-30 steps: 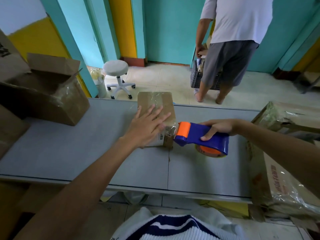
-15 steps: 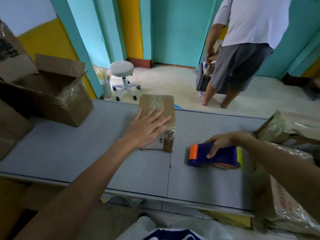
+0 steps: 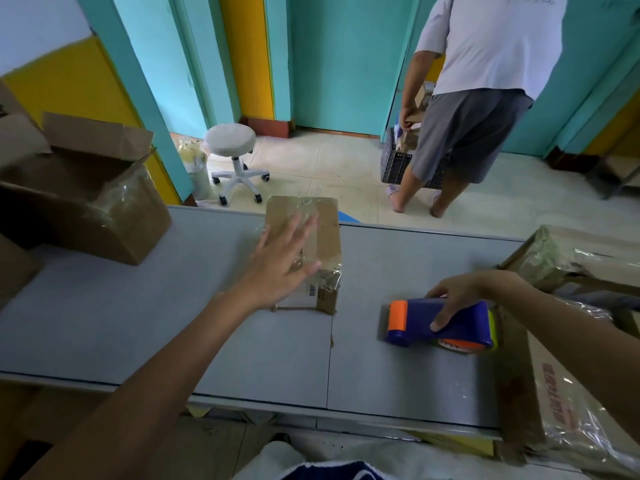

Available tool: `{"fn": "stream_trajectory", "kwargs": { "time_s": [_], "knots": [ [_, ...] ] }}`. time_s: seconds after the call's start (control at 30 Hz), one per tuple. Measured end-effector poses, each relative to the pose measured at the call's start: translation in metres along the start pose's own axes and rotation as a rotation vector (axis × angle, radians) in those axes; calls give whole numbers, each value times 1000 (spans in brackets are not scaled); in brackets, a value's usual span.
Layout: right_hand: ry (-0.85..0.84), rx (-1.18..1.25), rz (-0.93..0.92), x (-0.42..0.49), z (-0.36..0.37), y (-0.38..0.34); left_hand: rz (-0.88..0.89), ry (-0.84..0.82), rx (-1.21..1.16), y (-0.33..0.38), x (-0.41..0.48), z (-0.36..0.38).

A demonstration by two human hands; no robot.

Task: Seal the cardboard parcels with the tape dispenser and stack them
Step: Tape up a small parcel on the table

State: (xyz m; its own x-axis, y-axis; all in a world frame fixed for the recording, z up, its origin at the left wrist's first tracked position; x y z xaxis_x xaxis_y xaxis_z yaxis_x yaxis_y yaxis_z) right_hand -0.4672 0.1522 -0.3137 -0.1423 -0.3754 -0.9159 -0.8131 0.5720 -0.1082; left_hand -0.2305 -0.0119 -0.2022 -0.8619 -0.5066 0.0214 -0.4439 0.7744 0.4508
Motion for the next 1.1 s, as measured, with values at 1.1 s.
{"fn": "stream_trajectory", "kwargs": {
  "time_s": [1.1],
  "knots": [
    [1474, 392, -738, -89, -20, -185, -92, 748, 50, -37, -51, -30]
  ]
}}
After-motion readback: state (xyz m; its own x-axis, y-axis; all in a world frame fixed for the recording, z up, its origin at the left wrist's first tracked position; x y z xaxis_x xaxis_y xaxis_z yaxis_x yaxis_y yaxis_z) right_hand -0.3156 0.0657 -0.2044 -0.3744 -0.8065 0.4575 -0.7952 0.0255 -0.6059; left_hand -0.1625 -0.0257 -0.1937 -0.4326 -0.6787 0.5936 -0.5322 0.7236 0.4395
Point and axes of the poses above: each hand's wrist, its own x-axis towards the middle knuckle, its own z-axis out of the palm, y = z × x, the point moved 10 cm from there along x, towards the middle knuckle, and after that the axes turned 5 degrees about -y, right-handed, at the moved point
